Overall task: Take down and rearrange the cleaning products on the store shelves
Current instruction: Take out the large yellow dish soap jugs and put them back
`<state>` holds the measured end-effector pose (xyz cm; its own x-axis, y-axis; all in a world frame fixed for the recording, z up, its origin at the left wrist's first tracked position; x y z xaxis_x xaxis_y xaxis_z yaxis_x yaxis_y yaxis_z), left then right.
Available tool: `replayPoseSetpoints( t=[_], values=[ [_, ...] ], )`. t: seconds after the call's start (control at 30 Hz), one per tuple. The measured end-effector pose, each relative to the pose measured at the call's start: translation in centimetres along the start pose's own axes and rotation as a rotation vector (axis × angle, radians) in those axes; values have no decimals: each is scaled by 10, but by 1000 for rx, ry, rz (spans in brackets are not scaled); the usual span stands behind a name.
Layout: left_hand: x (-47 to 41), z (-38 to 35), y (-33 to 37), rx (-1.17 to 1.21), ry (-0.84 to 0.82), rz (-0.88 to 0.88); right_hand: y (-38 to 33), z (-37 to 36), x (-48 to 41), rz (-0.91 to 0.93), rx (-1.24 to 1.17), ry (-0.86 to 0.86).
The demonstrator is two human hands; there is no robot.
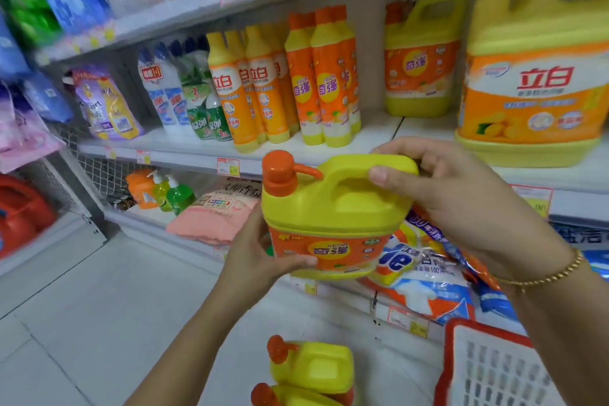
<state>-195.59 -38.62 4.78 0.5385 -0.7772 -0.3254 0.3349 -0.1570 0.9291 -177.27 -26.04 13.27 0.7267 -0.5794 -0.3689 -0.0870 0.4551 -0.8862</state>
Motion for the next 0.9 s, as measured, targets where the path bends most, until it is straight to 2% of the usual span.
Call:
replayPoseSetpoints(
  t=[0.17,0.3,0.37,0.43,0.53,0.6,0.7,0.9],
  values=[
    [-46,-31,70,-19,-19,-188,-54,48,7,291,-25,217],
    [-94,-59,112,-8,-6,-346,-52,89,-4,426,-30,448],
    [-115,-69,117,-9,-12,-377,-31,103,-11,379,96,527],
    [-131,-80,116,-2,-24,-372,-1,114,-14,260,339,614],
    [-149,-94,105,35,-11,-317,36,127,-12,162,761,700],
    [-163,-98,93,68,-8,-258,52,134,-9,115,901,737],
    [-187,-99,76,124,-18,-165,70,143,0,47,1001,824],
    [-222,-111,50,205,-95,-61,102,160,10,-74,1035,916]
  ],
)
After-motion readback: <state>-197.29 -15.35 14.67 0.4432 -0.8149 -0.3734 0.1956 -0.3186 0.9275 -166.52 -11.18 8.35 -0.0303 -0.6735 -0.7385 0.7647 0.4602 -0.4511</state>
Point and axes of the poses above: each hand's wrist, its own x-axis away from the middle knuckle, its own z-axis out of the back of the hand, y = z × x, the point moved 5 cm from there along -x, towards the middle knuckle, and after that the axes turned 10 degrees about x, right-handed, at the moved point
